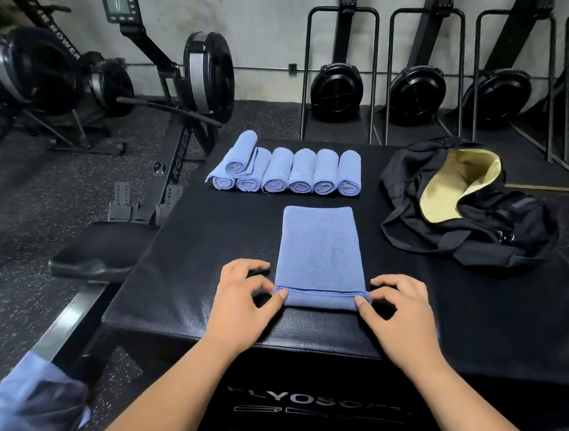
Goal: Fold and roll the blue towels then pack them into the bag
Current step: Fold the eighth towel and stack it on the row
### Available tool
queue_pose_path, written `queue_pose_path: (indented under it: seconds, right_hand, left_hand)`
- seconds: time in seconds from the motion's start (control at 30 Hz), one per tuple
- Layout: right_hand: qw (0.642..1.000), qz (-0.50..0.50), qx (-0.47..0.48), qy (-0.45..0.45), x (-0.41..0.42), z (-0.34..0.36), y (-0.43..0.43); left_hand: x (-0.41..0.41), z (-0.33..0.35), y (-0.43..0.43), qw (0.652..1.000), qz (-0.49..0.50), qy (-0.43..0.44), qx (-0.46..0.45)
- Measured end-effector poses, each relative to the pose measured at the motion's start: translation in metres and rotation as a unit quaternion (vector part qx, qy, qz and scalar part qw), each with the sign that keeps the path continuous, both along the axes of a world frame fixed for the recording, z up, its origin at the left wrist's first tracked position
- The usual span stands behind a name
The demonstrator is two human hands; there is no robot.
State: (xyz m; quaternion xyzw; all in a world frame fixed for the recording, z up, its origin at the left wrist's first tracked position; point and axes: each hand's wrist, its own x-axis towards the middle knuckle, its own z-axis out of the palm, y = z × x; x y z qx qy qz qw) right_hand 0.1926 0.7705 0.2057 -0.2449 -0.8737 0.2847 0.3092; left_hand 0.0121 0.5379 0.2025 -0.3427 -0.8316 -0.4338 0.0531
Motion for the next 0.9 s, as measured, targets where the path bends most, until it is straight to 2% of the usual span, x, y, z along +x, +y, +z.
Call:
queue_pose_path:
  seconds: [0.13,0.3,0.57,0.7,0.8,0.9]
  right_hand:
    - [0.999,-0.012,-0.041,-0.013,-0.001,0.007,-0.002]
    - [1.0,0.012,-0.028,-0.008,0.0,0.006,-0.002]
    - [0.997,-0.034,0.073,-0.007,-0.003,-0.008,-0.005]
    - [0.993,-0.025,0.113,-0.005,-0.002,-0.007,-0.01]
    - [0.993,-0.008,0.109,-0.041,0.0,-0.004,-0.011]
    - [0.994,-0.011,0.09,-0.061,-0.002,-0.004,-0.008]
  left_hand:
    - [0.002,0.003,-0.001,1.0,0.001,0.008,0.006]
    - [0.003,0.003,-0.001,1.0,-0.003,0.022,0.005]
    - [0.003,-0.006,0.001,0.997,0.027,0.075,-0.014]
    - [0.004,-0.005,0.001,0.993,0.013,0.11,-0.049]
    - [0.005,-0.003,0.001,0.991,-0.01,0.098,-0.088]
    - [0.001,-0.004,0.0,0.995,0.001,0.068,-0.069]
